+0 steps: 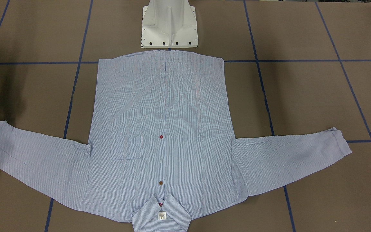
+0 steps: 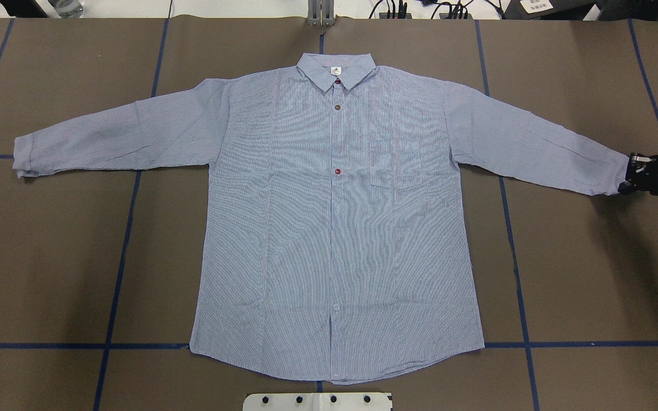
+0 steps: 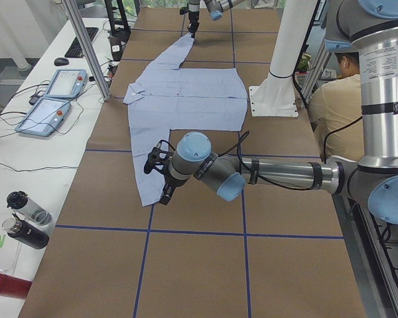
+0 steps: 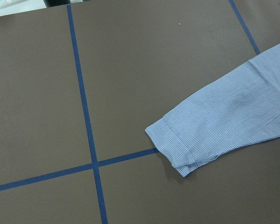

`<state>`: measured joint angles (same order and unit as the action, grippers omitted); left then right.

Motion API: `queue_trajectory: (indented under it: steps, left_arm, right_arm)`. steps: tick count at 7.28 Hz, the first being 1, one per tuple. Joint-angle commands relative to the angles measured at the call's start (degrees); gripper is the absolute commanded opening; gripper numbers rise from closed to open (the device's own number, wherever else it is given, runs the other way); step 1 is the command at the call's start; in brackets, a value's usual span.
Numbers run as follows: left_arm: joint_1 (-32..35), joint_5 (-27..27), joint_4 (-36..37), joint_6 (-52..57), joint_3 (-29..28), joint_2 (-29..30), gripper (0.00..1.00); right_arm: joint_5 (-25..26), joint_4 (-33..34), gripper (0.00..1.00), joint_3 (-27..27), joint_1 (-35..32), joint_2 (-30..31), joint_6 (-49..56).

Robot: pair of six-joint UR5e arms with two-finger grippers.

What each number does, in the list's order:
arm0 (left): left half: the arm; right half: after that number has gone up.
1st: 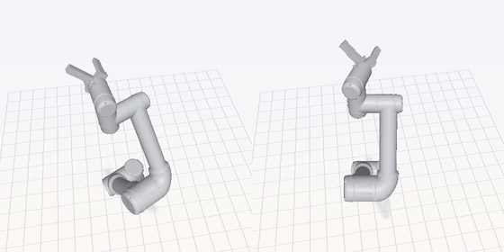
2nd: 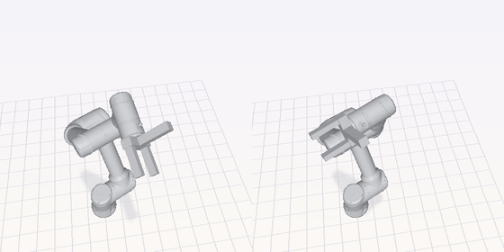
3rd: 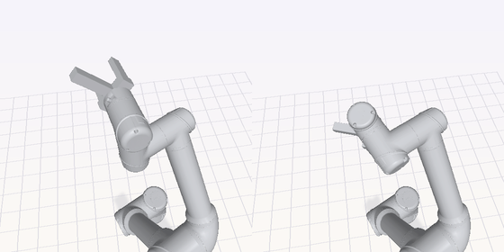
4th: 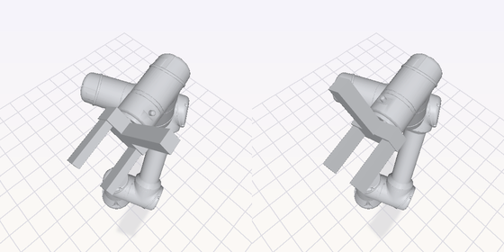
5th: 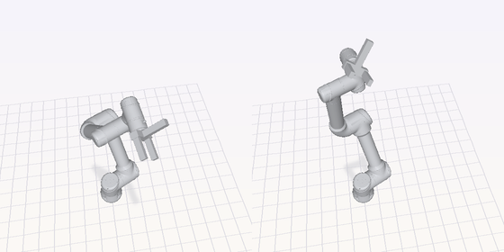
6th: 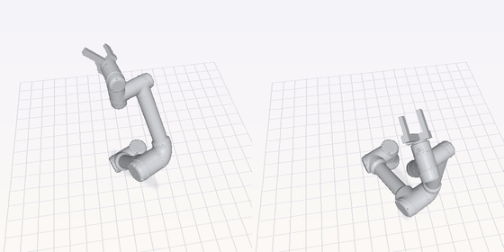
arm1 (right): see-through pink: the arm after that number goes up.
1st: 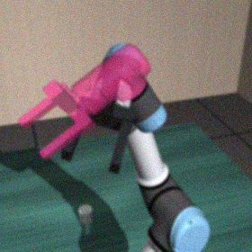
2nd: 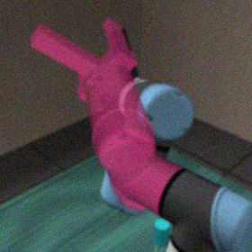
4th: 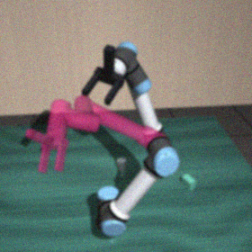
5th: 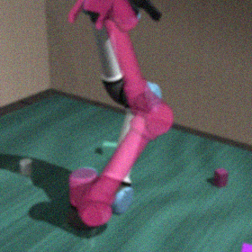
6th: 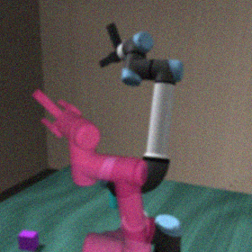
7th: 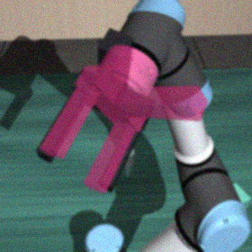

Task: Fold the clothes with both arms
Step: 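Grasp the cuff of the sleeve nearest the right gripper, then carry the sleeve across the shirt front toward the collar with right gripper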

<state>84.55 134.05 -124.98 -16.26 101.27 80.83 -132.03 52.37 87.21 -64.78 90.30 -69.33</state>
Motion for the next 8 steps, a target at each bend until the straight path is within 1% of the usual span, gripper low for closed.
queue_trajectory:
  steps: [1, 2, 3, 4, 5, 6, 7, 8]
  left_arm:
    - [0.0, 0.0, 0.0, 0.1, 0.0, 0.0, 0.99]
    - [0.0, 0.1, -0.1, 0.1, 0.2, 0.0, 0.99]
    - [0.0, 0.0, -0.1, 0.1, 0.3, 0.0, 0.99]
    - [0.0, -0.2, -0.1, 0.3, 0.3, 0.0, 0.99]
    - [0.0, -0.2, -0.1, 0.4, 0.3, 0.0, 0.99]
    - [0.0, -0.2, -0.1, 0.4, 0.7, 0.0, 0.99]
    - [0.1, -0.3, -0.1, 0.4, 1.5, -0.1, 0.99]
    - [0.1, -0.3, -0.3, 0.4, 1.9, -0.4, 0.99]
  right_arm:
    - [0.6, 0.5, 0.0, 3.5, 0.0, -4.7, -0.5]
    - [1.1, 0.5, 0.0, 3.6, 0.8, -8.1, -1.5]
    - [1.2, 1.0, 0.0, 3.4, 3.5, -12.1, -1.7]
    - [3.4, 7.2, 0.0, 3.6, 5.4, -18.2, -2.9]
    - [6.0, 13.3, 0.0, 3.6, 8.8, -24.2, -3.6]
    - [9.7, 17.0, 0.0, 3.4, 12.4, -29.6, -6.4]
    - [13.9, 17.8, 0.0, 2.4, 17.1, -33.8, -7.0]
    - [17.1, 18.4, 0.0, 1.8, 19.3, -37.2, -7.0]
